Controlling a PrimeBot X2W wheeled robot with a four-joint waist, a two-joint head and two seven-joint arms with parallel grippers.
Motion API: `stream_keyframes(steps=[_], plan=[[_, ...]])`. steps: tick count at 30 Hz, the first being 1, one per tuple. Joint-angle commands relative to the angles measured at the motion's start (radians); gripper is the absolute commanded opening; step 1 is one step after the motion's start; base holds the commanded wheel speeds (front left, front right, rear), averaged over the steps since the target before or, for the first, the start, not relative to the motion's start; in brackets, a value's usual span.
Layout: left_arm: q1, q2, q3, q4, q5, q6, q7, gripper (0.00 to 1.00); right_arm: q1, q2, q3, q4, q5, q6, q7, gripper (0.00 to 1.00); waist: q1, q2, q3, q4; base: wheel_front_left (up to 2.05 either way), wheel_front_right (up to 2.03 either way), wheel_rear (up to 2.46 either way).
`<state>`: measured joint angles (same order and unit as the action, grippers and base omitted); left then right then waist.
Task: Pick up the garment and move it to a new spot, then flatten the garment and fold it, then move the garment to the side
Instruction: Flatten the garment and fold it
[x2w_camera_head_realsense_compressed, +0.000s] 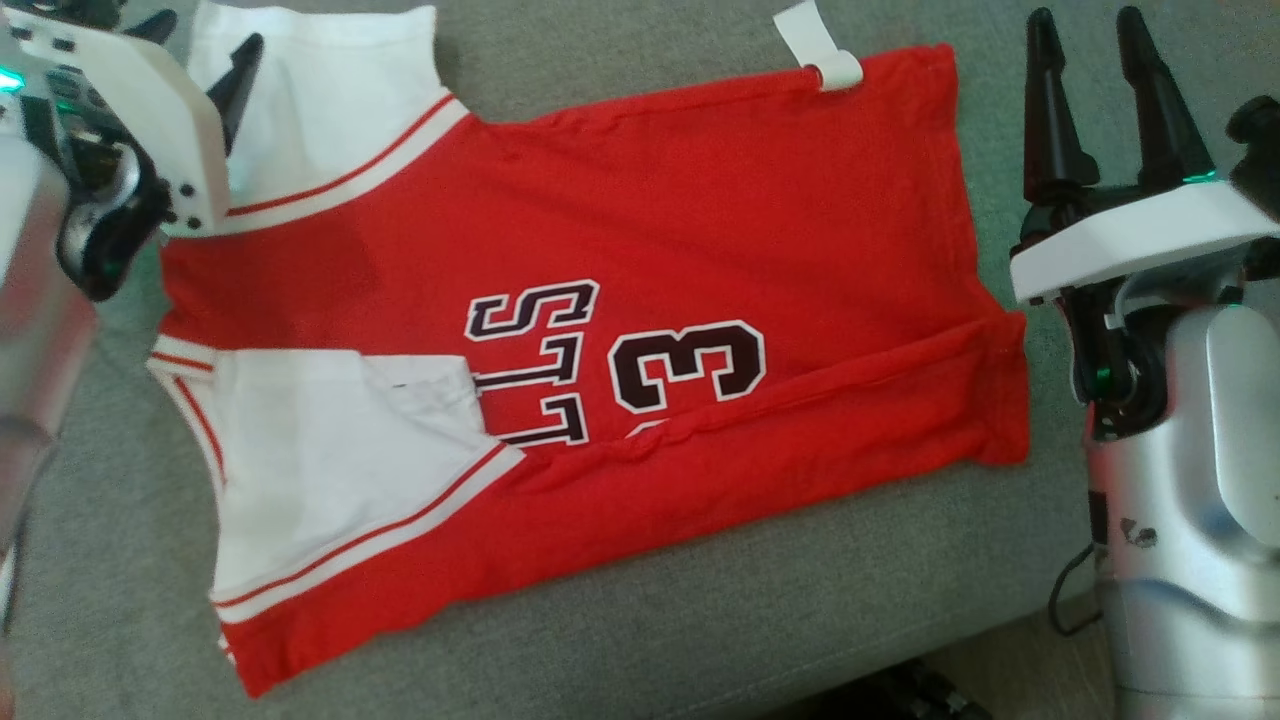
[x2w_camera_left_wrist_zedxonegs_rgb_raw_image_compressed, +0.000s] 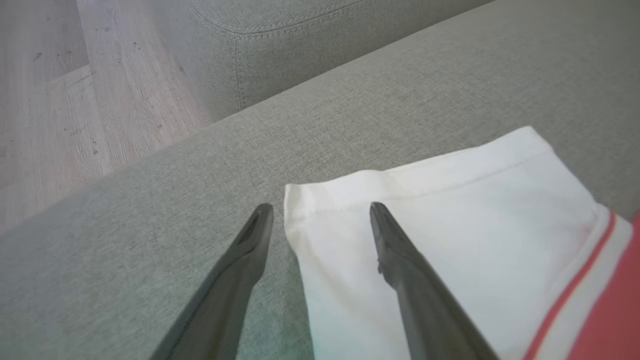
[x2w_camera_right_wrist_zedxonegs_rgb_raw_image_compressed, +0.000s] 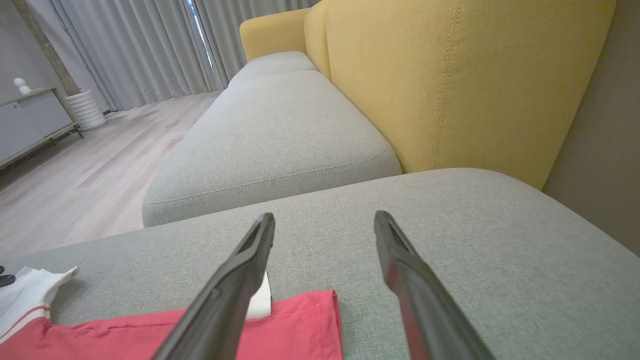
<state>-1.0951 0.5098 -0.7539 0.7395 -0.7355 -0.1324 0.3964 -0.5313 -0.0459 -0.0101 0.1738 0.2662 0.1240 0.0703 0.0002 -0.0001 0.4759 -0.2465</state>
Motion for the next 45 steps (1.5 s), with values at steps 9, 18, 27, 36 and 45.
stream_keyframes(steps=[9,18,27,36,45], plan=[[-0.115,0.069,-0.04,0.055,-0.047,0.002,0.006,1.0,-0.023,-0.004,0.024,-0.051,0.01,0.007,-0.006,1.0,-0.0002,0.0001,0.043,-0.024,0.0,0.0,0.0],[-0.138,0.07,-0.09,0.092,-0.13,0.002,0.084,1.0,-0.022,-0.004,0.018,-0.063,0.009,0.007,-0.005,1.0,-0.0002,0.0001,0.054,-0.03,0.0,0.0,0.0],[-0.153,0.059,-0.122,0.075,-0.198,0.002,0.071,0.0,-0.026,-0.004,-0.001,-0.066,-0.008,0.007,0.003,1.0,-0.0002,0.0001,0.042,-0.011,0.0,0.0,0.0],[-0.154,0.019,-0.148,0.002,-0.172,0.002,-0.18,0.0,-0.046,-0.036,-0.028,-0.046,-0.035,0.007,0.058,1.0,-0.0002,0.0001,-0.024,0.066,0.0,0.0,0.0],[-0.093,-0.008,-0.202,-0.15,-0.099,0.014,-0.347,0.0,-0.056,-0.154,-0.015,0.089,-0.012,0.007,0.185,1.0,-0.0002,0.0001,-0.087,0.181,0.0,0.0,0.0]])
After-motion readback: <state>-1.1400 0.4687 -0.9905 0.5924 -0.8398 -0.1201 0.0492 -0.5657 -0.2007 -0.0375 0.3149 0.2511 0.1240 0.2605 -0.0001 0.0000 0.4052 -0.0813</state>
